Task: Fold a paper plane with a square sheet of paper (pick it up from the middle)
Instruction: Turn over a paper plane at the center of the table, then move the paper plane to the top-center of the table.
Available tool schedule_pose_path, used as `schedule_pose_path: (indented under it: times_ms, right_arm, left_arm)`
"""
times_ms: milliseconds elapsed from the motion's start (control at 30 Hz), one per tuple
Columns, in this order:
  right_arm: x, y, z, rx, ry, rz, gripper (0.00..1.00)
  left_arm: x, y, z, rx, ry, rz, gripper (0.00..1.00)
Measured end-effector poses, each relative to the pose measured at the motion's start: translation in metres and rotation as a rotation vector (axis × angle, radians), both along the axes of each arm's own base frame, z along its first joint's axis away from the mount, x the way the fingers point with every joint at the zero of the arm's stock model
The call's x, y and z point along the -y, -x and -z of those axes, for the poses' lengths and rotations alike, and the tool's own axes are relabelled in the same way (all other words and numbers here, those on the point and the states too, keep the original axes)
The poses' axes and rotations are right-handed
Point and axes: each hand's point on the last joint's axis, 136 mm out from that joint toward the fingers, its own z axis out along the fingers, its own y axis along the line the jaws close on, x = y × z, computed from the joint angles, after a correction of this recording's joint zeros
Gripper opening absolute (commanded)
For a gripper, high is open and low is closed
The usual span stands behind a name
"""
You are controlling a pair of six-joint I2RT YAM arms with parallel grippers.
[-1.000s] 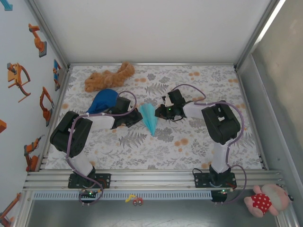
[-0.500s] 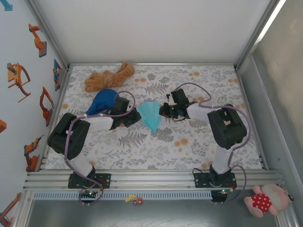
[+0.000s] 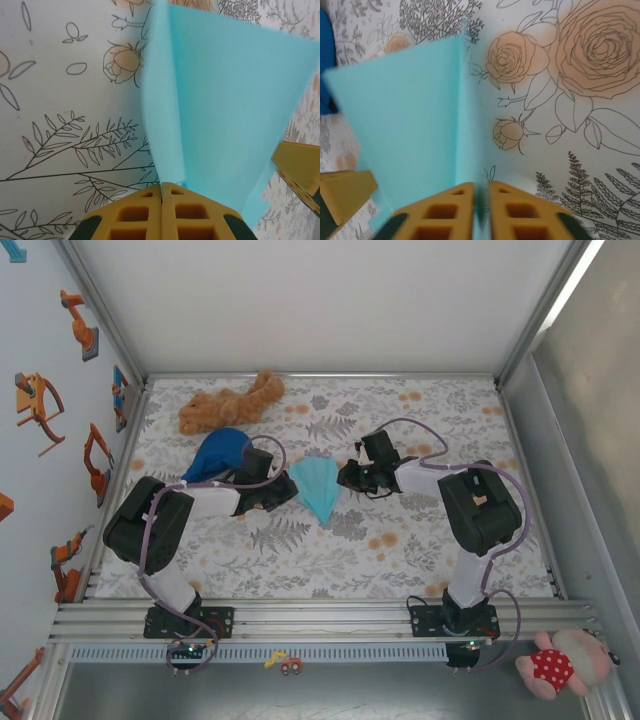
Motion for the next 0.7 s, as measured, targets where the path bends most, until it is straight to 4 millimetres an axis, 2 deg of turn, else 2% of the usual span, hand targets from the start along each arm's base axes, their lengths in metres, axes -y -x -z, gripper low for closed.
schedule_pose_path:
  times_ms: [67, 167, 367, 533, 700]
  right_arm:
    - [0.001, 0.003, 0.001, -0.003, 0.014, -0.017, 0.33]
    - [0.003, 0.007, -0.004, -0.002, 0.030, -0.039, 0.37]
    - [-0.001, 0.017, -0.022, 0.027, 0.030, -0.084, 0.38]
    - [-0.016, 0.032, -0.019, 0.015, 0.041, -0.141, 0.38]
    - [-0.033, 0.035, -0.017, 0.003, 0.055, -0.187, 0.39]
  left_arm:
    - [0.001, 0.001, 0.000, -0.005, 0.007, 0.008, 0.05]
    - [0.004, 0.001, -0.003, -0.004, 0.017, 0.015, 0.05]
    - [0.007, 0.000, -0.006, -0.001, 0.029, 0.023, 0.05]
    - [0.007, 0.001, -0.006, -0.004, 0.031, 0.026, 0.05]
    - [0.007, 0.001, -0.006, -0.005, 0.032, 0.027, 0.05]
